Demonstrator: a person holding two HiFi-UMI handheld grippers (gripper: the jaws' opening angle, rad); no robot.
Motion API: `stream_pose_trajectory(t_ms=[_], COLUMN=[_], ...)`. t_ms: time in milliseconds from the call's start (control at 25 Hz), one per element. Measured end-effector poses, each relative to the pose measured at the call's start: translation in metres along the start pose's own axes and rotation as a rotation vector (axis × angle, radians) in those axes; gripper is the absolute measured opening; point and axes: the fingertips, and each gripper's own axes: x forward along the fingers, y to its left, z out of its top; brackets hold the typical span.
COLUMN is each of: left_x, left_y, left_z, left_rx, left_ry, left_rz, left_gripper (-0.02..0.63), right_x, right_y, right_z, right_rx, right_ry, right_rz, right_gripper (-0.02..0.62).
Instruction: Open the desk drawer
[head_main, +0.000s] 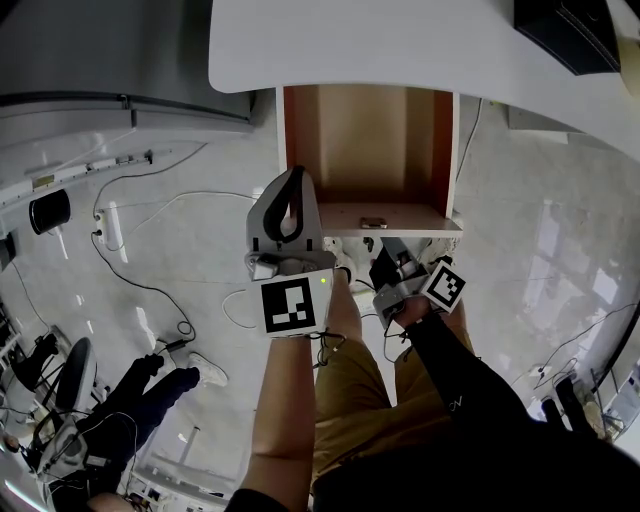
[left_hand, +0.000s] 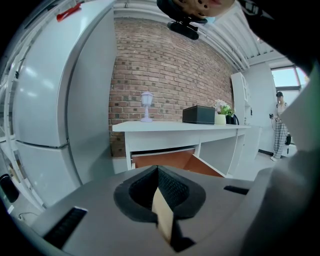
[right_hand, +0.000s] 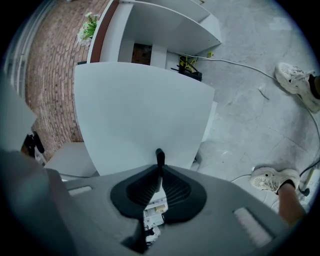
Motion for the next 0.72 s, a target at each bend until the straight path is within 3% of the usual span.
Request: stream_pose_trajectory(t_ms=[320,720], left_x=[-0.001,-0.005], left_y=[0.011,0.012], left_z=[-0.004,-0.006], left_rx=[0.006,0.019], left_ry=[0.007,0.017], left_rz=[0.01,0.01], left_gripper=[0.009,0.009], right_x=[0.003,0.001], right_y=[0.0,0.0], right_z=[0.0,0.0], right_rx=[-0.032,-0.054], right_ry=[0.057,0.047], right_rz=[0.007,0.001], right_gripper=[0.025,0.026])
